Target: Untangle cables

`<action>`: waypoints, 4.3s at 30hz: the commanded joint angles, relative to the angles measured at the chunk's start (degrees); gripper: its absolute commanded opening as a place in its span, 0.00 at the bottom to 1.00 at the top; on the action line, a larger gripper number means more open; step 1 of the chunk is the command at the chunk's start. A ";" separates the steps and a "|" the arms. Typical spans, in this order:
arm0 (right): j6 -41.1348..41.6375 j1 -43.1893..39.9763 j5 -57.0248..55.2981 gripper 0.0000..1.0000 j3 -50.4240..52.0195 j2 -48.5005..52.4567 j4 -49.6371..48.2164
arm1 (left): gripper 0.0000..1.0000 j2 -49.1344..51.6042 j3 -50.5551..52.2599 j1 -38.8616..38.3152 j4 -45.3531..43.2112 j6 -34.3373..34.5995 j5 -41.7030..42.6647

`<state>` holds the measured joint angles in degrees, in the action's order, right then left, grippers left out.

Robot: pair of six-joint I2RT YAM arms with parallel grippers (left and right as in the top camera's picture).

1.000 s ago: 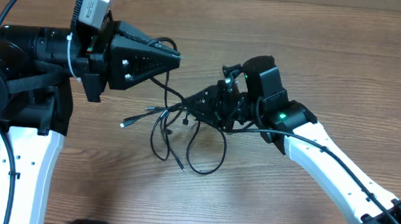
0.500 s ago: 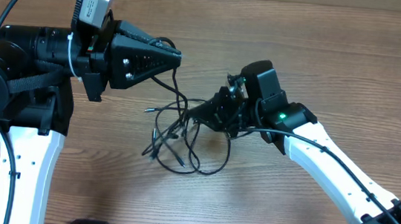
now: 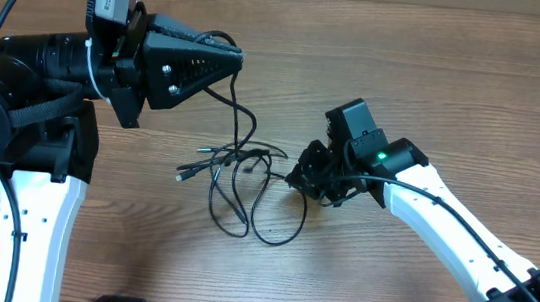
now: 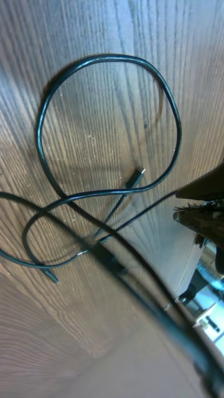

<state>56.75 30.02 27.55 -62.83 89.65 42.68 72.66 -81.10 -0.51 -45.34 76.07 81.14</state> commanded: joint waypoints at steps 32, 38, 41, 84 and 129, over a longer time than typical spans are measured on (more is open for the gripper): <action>-32.50 9.62 17.07 0.64 -0.22 0.07 -17.55 | 0.04 -0.33 -1.14 0.22 0.11 0.24 -7.04; -27.12 9.84 16.98 0.04 -0.22 0.07 -17.20 | 0.04 -0.31 -1.14 0.74 0.11 0.22 -11.41; -25.07 9.70 12.55 0.04 -0.22 0.07 -14.86 | 0.04 -0.31 -1.14 1.60 0.11 0.50 -12.35; -14.99 -13.38 -10.75 0.70 -0.22 0.07 13.57 | 0.04 0.46 -0.96 22.27 0.13 -1.99 9.38; -22.49 0.22 10.38 1.00 -0.22 0.11 -13.64 | 0.04 0.46 -0.96 0.90 0.46 -1.09 0.92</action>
<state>33.87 28.91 39.57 -62.83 89.65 29.19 73.10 -81.10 1.23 -44.62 74.98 84.86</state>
